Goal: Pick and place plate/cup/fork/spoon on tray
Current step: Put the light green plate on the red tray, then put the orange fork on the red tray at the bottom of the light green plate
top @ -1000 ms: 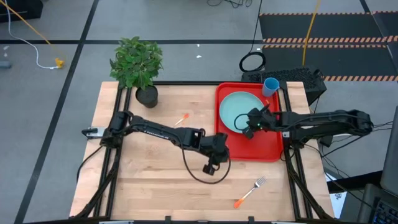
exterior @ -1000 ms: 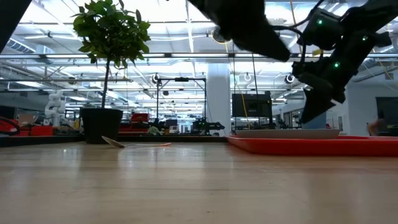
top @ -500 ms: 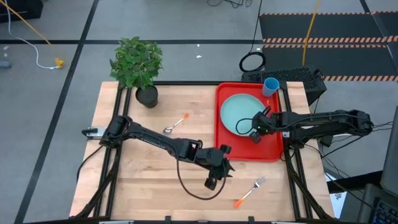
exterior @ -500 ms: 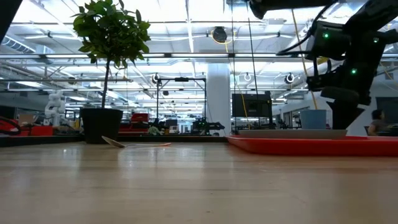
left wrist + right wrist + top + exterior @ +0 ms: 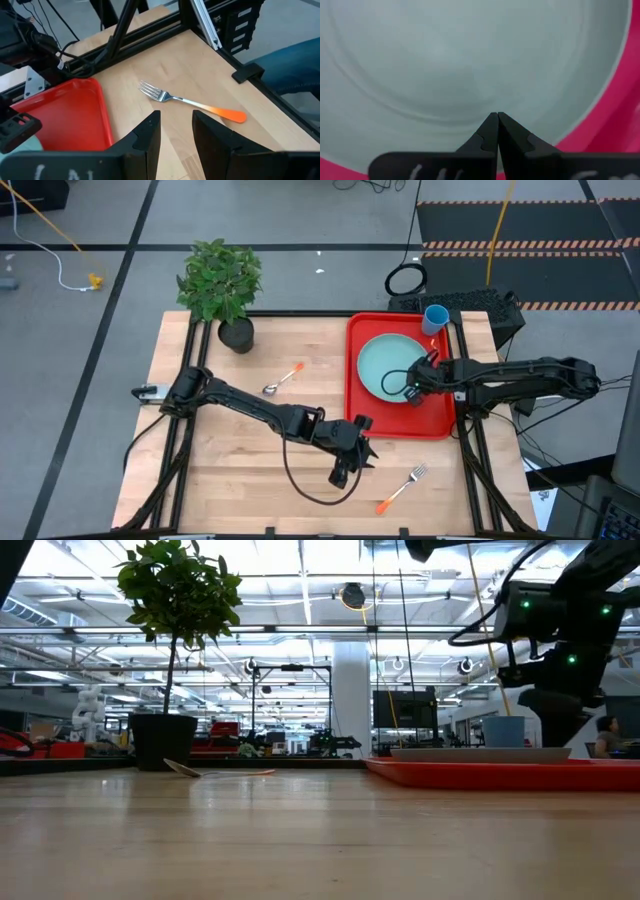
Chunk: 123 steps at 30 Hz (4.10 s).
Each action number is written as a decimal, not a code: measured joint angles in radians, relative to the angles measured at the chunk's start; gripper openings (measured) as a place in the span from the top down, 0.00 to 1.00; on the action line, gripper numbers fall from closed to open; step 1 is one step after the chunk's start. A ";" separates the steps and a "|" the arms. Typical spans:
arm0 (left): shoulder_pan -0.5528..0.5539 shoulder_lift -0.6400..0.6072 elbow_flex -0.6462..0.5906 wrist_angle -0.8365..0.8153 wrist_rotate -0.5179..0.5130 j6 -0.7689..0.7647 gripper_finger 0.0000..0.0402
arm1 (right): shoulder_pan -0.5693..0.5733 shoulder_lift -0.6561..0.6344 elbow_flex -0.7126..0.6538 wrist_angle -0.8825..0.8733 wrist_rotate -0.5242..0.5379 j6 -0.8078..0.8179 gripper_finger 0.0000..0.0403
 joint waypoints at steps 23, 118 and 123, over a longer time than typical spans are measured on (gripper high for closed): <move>-0.078 0.000 0.000 0.056 -0.047 0.144 0.71 | -0.142 0.100 -0.048 0.287 0.059 -0.159 1.00; -0.295 0.211 0.003 0.177 -0.481 -0.279 0.71 | 1.092 0.330 0.055 0.769 -0.214 0.022 0.78; -0.292 0.211 0.003 0.177 -0.481 -0.298 0.71 | 1.127 0.378 0.055 0.773 -0.174 -0.080 0.71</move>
